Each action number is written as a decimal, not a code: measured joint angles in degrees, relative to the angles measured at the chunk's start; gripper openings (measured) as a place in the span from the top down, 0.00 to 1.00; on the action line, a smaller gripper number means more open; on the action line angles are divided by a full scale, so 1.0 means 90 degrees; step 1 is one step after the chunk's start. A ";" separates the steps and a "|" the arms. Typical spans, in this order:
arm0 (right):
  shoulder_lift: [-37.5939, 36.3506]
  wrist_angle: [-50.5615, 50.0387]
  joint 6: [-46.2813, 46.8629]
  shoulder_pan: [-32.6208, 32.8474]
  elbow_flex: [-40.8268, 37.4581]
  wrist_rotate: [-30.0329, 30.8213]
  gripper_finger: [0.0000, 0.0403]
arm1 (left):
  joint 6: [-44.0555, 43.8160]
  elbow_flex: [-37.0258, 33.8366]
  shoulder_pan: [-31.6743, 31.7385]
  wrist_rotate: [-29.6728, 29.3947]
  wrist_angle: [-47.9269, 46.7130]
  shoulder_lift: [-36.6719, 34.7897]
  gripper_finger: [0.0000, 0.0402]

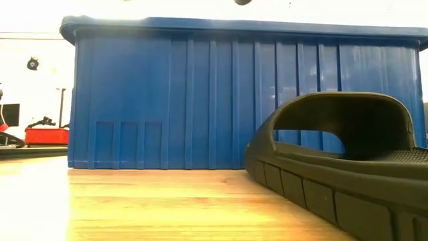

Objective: Pick and place slides into bin
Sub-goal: Put the black slide into the blue container

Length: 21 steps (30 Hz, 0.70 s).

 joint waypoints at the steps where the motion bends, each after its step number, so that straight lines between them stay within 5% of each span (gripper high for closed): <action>1: 0.0000 -0.0018 -0.0137 -0.0179 -0.0009 -0.0090 0.97 | 0.0000 0.0000 0.0000 0.0000 0.0000 0.0000 0.97; 21: 0.0163 -0.0060 -0.2882 -0.2946 -0.0080 -0.0624 0.97 | -0.0052 0.0000 0.0000 0.0002 -0.0035 -0.0238 0.97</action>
